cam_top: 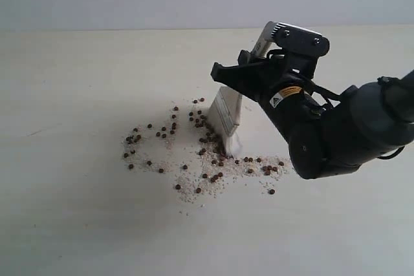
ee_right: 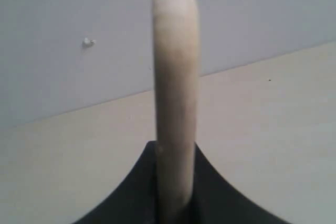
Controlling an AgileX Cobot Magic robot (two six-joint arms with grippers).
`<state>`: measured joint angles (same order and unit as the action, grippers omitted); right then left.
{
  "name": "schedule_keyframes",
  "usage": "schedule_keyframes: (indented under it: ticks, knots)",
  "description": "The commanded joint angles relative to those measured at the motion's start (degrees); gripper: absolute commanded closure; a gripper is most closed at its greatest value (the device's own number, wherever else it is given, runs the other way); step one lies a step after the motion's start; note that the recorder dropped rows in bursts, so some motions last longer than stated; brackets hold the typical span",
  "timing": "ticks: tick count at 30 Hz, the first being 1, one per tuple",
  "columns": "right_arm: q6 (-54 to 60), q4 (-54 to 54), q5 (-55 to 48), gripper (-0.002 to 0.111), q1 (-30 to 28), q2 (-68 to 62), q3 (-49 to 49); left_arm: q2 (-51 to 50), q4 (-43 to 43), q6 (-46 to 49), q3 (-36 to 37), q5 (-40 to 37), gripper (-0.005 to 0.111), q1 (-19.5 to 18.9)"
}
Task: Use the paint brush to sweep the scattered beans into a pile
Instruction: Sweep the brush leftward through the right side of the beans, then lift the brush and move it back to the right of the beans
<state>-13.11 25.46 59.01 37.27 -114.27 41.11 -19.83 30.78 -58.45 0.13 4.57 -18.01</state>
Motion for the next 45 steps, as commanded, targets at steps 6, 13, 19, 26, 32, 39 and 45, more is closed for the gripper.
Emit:
schedule_keyframes:
  ticks: [6, 13, 19, 26, 32, 39, 45]
  knots:
    - [13.8, 7.6, -4.5, 0.108, 0.1, 5.7, 0.3, 0.4, -0.3, -0.1, -0.1, 0.0, 0.107, -0.1]
    - [15.6, 7.8, -6.7, 0.108, 0.1, 9.2, 0.3, 0.4, -0.3, -0.1, -0.1, 0.0, 0.107, -0.1]
    - [17.9, 7.1, -7.5, 0.108, 0.1, 9.6, 0.3, 0.4, -0.3, 0.0, -0.1, 0.0, 0.107, -0.1]
    - [15.9, -0.1, -2.7, 0.108, -1.7, 10.4, -1.6, 0.4, -0.3, 0.0, -0.1, 0.0, 0.107, -0.1]
    - [13.8, 2.6, 7.1, 0.108, -1.7, 15.7, -12.3, 0.4, -0.3, 0.0, -0.1, 0.0, 0.107, -0.1]
    - [20.3, 12.4, 2.8, 0.108, -1.7, 23.6, -17.8, 0.4, -0.3, 0.0, -0.1, 0.0, 0.107, -0.1]
    - [27.5, 20.6, -2.3, 0.108, -1.6, 24.6, -18.7, 0.4, -0.3, 0.0, -0.1, 0.0, 0.107, -0.1]
